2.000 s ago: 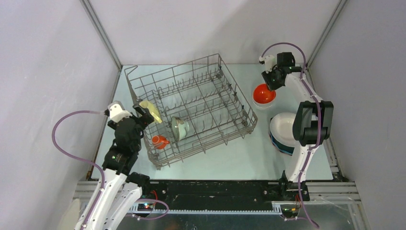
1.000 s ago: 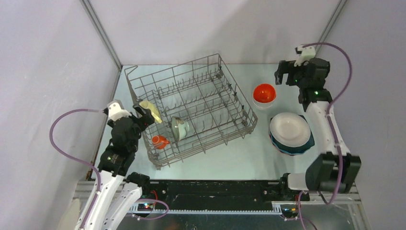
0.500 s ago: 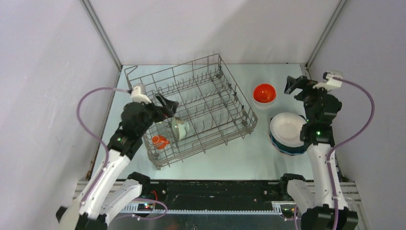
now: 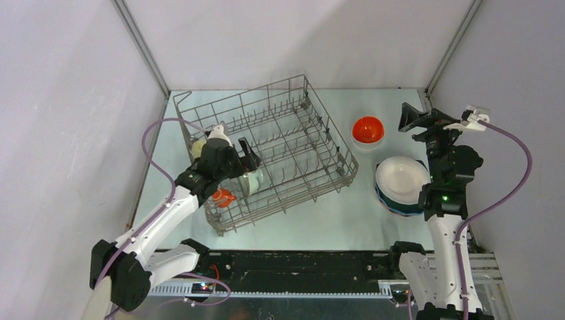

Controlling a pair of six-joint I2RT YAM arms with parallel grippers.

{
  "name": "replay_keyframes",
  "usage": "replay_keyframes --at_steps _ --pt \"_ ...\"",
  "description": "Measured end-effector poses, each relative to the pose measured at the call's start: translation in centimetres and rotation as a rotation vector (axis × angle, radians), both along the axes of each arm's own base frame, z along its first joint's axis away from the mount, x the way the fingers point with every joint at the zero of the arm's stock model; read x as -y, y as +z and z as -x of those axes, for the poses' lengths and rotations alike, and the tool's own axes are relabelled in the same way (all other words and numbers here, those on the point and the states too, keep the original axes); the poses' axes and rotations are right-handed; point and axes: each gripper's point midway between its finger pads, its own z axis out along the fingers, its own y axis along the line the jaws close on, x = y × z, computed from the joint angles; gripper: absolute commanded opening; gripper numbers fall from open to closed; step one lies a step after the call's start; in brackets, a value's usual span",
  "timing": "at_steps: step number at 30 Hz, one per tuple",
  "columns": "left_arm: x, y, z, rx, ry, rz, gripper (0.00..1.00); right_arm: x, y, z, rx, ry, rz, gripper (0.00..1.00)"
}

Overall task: Unload the mixed dishes from the dish rack
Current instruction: Pick up the bowl from the dish rack.

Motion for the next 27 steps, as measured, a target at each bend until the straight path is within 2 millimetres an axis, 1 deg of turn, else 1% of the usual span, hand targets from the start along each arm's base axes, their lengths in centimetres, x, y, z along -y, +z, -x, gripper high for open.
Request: replay_keyframes --at_steps 2,7,10,12,14,15,16,19,20,21,24,25,27 --pt "0.2 -0.3 0.1 -0.007 -0.001 0.007 0.98 0.0 0.1 0.1 0.004 0.001 -0.005 0.97" --pt "0.8 -2.2 0.2 -0.071 -0.013 0.007 0.93 0.1 0.0 0.1 -0.004 -0.004 -0.018 0.96" --pt "1.4 -3.3 0.2 -0.113 -0.018 0.019 0.89 0.2 -0.1 0.1 -0.007 -0.009 -0.029 0.96" --pt "1.8 -4.0 0.2 -0.136 -0.028 0.032 0.84 0.3 -0.2 0.1 -0.010 -0.014 -0.032 0.96" --pt "2.3 -4.6 0.3 -0.156 -0.040 0.050 0.77 0.4 -0.4 0.0 -0.017 -0.020 -0.035 0.95" --pt "2.6 -4.8 0.3 -0.165 -0.046 0.058 0.72 0.4 -0.4 0.0 -0.018 -0.023 -0.036 0.95" --pt "2.8 -5.0 0.3 -0.175 -0.051 0.066 0.69 0.4 -0.4 0.0 -0.019 -0.023 -0.036 0.95" --pt "3.3 -5.2 0.3 -0.189 -0.060 0.086 0.56 0.4 -0.6 -0.1 -0.028 -0.022 -0.041 0.95" --pt "3.3 -5.2 0.3 -0.189 -0.058 0.089 0.54 0.4 -0.7 -0.1 -0.030 -0.022 -0.043 0.95" --pt "3.3 -5.3 0.3 -0.188 -0.056 0.091 0.48 0.4 -0.8 -0.2 -0.032 -0.022 -0.044 0.95" --pt "3.4 -5.2 0.2 -0.185 -0.052 0.098 0.38 0.4 -1.0 -0.3 -0.041 -0.021 -0.048 0.94" --pt "3.3 -5.3 0.3 -0.188 -0.050 0.095 0.33 0.4 -1.0 -0.3 -0.042 -0.021 -0.049 0.94" --pt "3.2 -5.5 0.3 -0.193 -0.043 0.091 0.25 0.4 -1.0 -0.3 -0.041 -0.020 -0.052 0.94"
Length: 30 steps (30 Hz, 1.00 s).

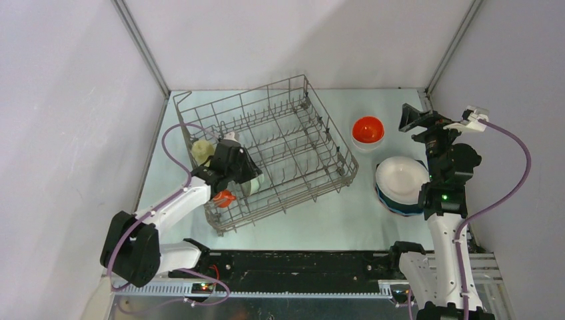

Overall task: Unload the mixed dishes from the dish rack
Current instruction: Pick up the bowl from the dish rack.

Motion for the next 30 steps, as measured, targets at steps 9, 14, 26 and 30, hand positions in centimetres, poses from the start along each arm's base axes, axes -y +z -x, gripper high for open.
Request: replay_keyframes --at_steps 9,14,26,30 --pt "0.0 0.3 0.4 -0.001 0.013 0.025 0.00 -0.2 0.0 0.0 0.000 0.010 -0.006 0.93" --pt "-0.3 1.3 1.1 0.031 0.007 0.035 0.00 -0.7 0.0 0.1 -0.001 0.040 -0.002 0.94" --pt "-1.1 6.2 4.7 0.196 -0.090 0.067 0.00 -1.7 0.1 0.3 0.002 0.094 0.011 0.94" --pt "-1.1 11.0 3.7 0.379 -0.091 0.104 0.00 -2.3 -0.2 0.1 -0.004 0.129 0.018 0.95"
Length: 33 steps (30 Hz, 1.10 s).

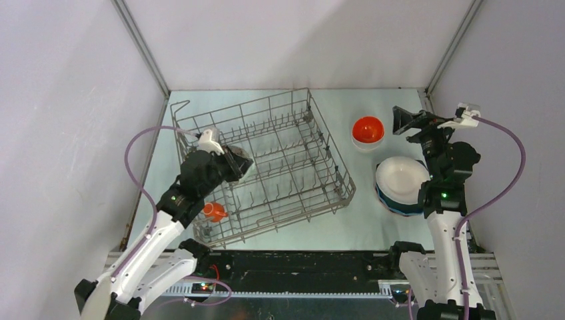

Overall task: Unload the mixed dishes from the dish rack
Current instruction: Pick up the bowl from the dish rack, then place the bowl at the center of the board.

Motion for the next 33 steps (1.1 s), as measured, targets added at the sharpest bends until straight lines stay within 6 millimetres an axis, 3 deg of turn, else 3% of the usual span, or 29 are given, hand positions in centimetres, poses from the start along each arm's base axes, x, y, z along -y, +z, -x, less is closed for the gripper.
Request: replay_keyframes --at_steps 3,11,17,20,23,26,28,33 --pt "-0.3 2.0 -0.8 0.075 0.015 -0.003 0.00 -0.4 -0.3 -0.2 -0.009 0.027 0.005 0.94" --pt "0.8 3.5 -2.0 0.139 -0.066 -0.074 0.00 -1.7 0.0 -0.1 0.006 0.103 0.021 0.91" --pt "4.5 9.7 -2.5 0.312 -0.303 -0.132 0.00 -4.4 0.1 -0.3 -0.012 0.268 0.060 0.90" --pt "7.2 12.6 -1.0 0.475 -0.459 -0.247 0.00 -6.7 -0.2 -0.7 -0.038 0.387 0.090 0.89" --pt "10.3 13.8 0.9 0.635 -0.607 -0.410 0.00 -8.9 -0.9 -0.6 -0.073 0.494 0.107 0.88" --pt "13.2 12.4 2.1 0.739 -0.732 -0.633 0.00 -10.6 -1.4 -0.4 -0.097 0.572 0.122 0.88" --pt "14.4 10.0 1.8 0.753 -0.792 -0.801 0.00 -11.7 -1.6 -0.3 -0.109 0.618 0.130 0.88" --pt "14.6 4.0 -0.8 0.703 -0.856 -1.176 0.00 -15.2 -2.4 0.5 -0.136 0.739 0.162 0.88"
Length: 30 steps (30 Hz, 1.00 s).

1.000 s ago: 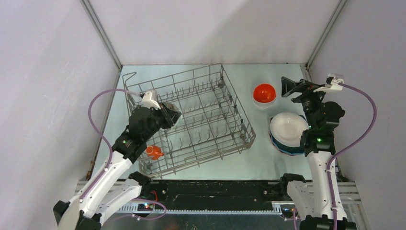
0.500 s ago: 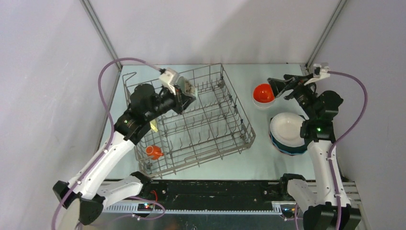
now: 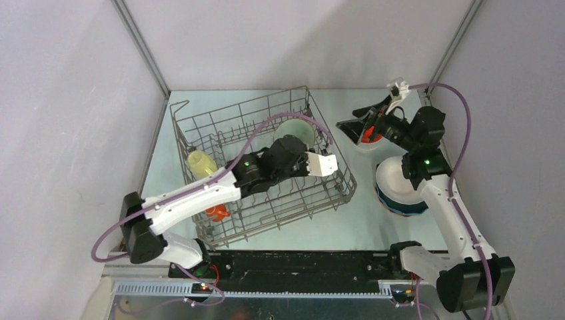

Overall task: Unload the mixed dishes from the dish rack
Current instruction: Place the bowl at the center of the board.

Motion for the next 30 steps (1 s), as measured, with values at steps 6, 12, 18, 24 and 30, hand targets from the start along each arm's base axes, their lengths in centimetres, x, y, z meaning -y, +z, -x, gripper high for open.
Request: replay_keyframes --at_steps 6,12,18,24,30 --pt "-0.5 -1.2 -1.2 0.120 0.010 -0.189 0.00 -4.1 -0.8 0.2 -0.023 0.100 0.056 0.87" --pt "0.5 -0.6 -0.1 0.209 -0.054 -0.235 0.00 -7.6 -2.8 -0.3 -0.065 0.119 0.134 0.83" --pt "0.6 -0.8 0.1 0.249 -0.069 -0.276 0.00 -10.1 -5.5 -1.6 -0.130 0.122 0.228 0.56" --pt "0.4 -0.9 -0.2 0.273 -0.058 -0.288 0.06 -10.8 -6.4 -1.7 -0.146 0.090 0.292 0.02" --pt "1.0 -0.7 -0.4 0.330 -0.051 -0.256 0.95 -9.4 -7.7 -2.5 -0.153 0.011 0.377 0.00"
